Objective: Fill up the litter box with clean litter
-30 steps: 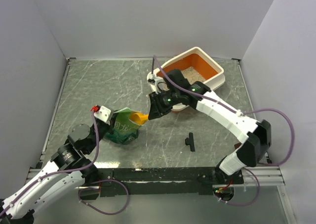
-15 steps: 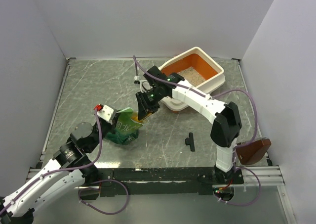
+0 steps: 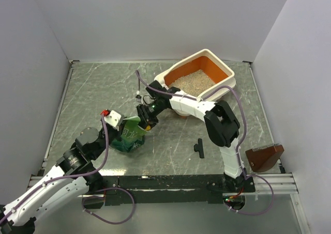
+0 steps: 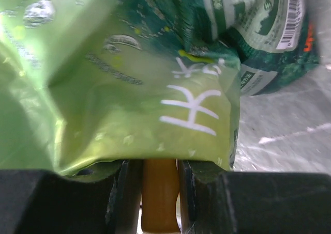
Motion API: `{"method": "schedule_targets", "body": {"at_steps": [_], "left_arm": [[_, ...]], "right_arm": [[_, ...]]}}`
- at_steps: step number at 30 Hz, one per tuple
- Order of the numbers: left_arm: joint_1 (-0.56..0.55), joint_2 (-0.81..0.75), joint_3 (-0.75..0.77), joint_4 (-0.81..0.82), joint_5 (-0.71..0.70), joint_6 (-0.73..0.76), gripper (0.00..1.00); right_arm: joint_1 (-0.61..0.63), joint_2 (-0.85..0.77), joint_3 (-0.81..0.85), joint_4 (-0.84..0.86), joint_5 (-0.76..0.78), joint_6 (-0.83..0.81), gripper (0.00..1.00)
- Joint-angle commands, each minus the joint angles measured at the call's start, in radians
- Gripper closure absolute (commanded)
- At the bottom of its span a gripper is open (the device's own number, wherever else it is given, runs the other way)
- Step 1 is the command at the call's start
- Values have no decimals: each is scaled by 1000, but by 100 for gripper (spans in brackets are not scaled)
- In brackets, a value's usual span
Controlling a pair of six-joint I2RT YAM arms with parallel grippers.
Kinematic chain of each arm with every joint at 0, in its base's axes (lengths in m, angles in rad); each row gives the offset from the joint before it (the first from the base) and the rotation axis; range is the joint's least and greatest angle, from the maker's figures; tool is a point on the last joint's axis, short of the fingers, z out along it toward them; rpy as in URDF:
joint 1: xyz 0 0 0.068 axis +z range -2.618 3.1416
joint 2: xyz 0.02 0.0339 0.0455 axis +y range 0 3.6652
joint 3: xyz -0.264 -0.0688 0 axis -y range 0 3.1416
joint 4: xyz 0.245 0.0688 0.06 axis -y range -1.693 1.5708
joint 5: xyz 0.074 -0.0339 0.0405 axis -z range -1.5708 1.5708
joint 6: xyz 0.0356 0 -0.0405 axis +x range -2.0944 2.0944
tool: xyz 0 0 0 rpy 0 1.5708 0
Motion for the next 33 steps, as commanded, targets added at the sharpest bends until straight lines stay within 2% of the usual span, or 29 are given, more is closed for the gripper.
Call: {"method": "schedule_targets", "body": {"at_steps": [1,6,10,17,21,33], "left_arm": [[-8,-20,9,114,16,-11,99],[-10,-12,12,114,20,-11,99],[-8,-12,9,113,11,-8,99],[-10,-12,9,113,14,-8,99],[-10,-14,9,113,14,-8,99],[-10,-20,9,111,11,-6,99]], "right_arm": [[-4,33,-214,324,-13,144,100],[-4,-12,-435,807,-56,335,100],[-4,-19,-550,1149,-64,486,100],[-4,-41,-653,1553,-47,670,100],[-4,-72,-682,1653,-42,721,100],[-27,-248,-805,1770,-36,770,100]]}}
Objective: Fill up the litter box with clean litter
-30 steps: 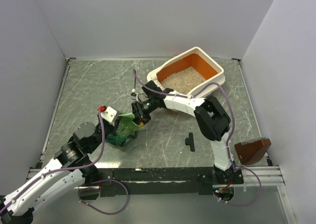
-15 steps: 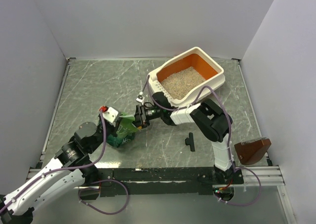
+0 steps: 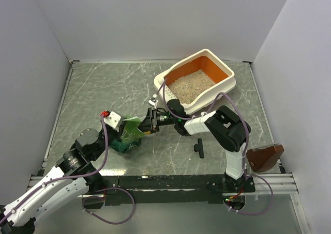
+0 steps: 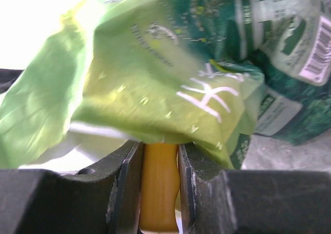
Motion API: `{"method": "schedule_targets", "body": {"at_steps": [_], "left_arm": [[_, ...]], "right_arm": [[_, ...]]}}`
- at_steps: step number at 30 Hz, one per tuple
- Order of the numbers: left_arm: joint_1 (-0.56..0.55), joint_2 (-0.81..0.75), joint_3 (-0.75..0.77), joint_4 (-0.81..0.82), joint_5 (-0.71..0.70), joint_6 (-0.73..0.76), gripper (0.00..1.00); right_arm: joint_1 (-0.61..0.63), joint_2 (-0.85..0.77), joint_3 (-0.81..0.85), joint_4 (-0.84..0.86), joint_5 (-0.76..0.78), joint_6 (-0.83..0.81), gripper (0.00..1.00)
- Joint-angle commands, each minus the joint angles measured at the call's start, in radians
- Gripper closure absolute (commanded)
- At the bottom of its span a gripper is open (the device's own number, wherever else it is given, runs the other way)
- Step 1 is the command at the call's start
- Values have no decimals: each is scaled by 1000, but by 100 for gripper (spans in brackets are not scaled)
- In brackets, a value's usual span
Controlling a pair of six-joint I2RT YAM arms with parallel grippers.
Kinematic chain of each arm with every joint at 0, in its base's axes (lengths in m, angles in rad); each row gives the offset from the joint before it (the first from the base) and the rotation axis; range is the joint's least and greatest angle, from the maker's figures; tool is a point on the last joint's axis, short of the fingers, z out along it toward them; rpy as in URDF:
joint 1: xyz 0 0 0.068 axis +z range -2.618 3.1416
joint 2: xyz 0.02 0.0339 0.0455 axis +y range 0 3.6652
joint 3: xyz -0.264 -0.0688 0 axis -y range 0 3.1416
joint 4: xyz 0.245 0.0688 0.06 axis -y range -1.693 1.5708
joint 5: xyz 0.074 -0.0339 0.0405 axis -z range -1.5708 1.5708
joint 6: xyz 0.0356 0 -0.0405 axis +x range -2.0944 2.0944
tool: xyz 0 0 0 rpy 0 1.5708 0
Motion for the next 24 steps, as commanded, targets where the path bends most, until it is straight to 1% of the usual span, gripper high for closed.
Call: {"method": "schedule_targets", "body": {"at_steps": [1,17,24], "left_arm": [[-2,-13,26,115,6,-5,99],[-5,-10,26,113,-8,-3,99],[-5,-6,25,113,-11,1,99]], "right_arm": [[-17,-126,-45,201,0,31,100],[-94,-365,-294,246,14,28,100],[-128,-488,-389,194,9,0,100]]}}
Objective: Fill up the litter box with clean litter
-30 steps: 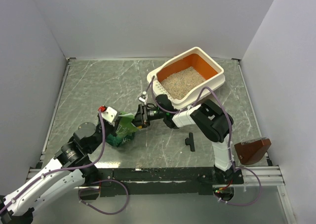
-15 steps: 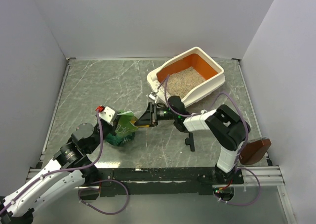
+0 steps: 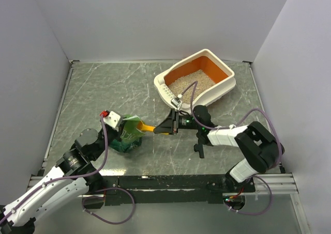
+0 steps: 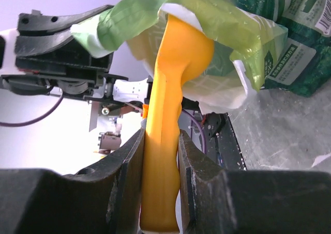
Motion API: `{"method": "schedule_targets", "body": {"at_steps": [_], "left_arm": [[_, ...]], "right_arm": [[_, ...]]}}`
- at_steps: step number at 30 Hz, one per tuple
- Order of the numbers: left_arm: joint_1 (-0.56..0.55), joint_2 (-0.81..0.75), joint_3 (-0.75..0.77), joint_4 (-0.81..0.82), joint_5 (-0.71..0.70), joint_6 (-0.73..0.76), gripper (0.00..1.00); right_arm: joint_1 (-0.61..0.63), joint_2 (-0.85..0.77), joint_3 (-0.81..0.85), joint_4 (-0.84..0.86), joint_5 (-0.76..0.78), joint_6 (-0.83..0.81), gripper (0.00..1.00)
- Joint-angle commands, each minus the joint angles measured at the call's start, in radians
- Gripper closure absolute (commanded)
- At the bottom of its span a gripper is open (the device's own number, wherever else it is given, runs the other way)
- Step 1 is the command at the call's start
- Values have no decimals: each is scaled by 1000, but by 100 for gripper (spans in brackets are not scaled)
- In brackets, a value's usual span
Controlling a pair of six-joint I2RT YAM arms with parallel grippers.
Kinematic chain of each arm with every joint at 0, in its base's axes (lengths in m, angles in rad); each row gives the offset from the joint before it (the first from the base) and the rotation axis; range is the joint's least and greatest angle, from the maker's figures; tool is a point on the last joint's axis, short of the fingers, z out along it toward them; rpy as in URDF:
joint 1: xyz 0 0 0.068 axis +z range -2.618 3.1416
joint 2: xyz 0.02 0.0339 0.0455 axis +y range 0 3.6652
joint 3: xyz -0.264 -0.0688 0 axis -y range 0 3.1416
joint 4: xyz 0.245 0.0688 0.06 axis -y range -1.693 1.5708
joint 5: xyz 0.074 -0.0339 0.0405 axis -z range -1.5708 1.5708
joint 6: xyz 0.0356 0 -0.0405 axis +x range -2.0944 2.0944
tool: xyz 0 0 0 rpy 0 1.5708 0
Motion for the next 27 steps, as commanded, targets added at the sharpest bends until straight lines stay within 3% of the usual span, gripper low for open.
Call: {"method": "schedule_targets", "body": {"at_steps": [1,14,27], "left_arm": [[-4,-3,25,101,0,-2,99],[-4,-17,19,112,13,6,99],[-3,-21,16,115,13,9,99]], "right_arm": [[-15,-99,-34,77,-27,-25,100],[-55,-313,-192,-62,40,-34,100],[-77,-586,-264,-412,148,-2,100]]}}
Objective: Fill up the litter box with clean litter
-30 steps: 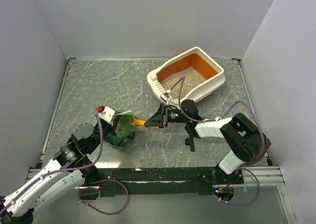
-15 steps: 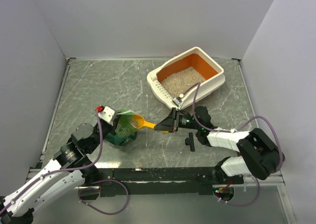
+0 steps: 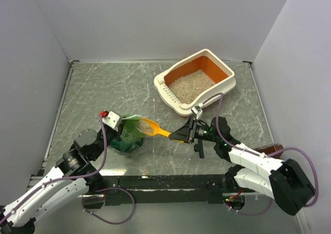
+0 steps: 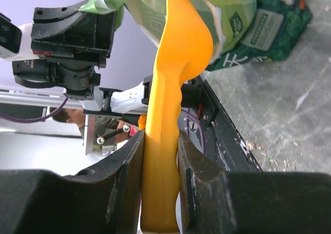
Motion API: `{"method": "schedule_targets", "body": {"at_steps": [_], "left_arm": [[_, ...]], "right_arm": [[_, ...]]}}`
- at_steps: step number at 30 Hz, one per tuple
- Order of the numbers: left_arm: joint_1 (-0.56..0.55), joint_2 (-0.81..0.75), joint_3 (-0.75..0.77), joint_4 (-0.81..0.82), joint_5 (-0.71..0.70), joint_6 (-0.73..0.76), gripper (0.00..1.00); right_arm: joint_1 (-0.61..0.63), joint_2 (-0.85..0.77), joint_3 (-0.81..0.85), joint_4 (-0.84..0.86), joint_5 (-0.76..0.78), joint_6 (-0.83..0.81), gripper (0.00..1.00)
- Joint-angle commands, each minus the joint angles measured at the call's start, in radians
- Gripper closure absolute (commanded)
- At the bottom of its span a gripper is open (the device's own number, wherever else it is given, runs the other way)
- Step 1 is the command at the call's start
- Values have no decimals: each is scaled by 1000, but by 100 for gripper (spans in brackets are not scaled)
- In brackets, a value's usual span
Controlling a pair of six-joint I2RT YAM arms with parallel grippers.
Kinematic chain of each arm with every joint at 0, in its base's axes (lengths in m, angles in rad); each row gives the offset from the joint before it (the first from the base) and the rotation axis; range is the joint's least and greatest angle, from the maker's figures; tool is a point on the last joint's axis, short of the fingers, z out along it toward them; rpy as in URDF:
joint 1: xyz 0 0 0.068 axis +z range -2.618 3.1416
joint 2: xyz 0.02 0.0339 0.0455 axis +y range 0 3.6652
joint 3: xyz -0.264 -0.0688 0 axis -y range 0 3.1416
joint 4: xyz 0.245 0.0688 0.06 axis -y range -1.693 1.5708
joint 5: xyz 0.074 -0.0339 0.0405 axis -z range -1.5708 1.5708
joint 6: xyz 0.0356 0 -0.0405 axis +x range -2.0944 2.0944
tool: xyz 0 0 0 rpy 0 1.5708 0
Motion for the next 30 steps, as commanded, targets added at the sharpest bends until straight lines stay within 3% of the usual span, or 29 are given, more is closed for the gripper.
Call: {"method": "schedule_targets", "body": {"at_steps": [1,10,20,30], "left_arm": [[-5,-13,16,101,9,1,99],[-5,-16,17,95,-5,0,99],[-5,-27,22,93,-15,-5,99],[-5,-28,20,96,-3,-10,99]], "right_arm": [[-6,-96,-30,-90,32,18,100],[-7,-315,-11,-276,113,51,100],[-7,-418,65,-443,272,79,100],[-7,-447,110,-411,542,148,100]]}}
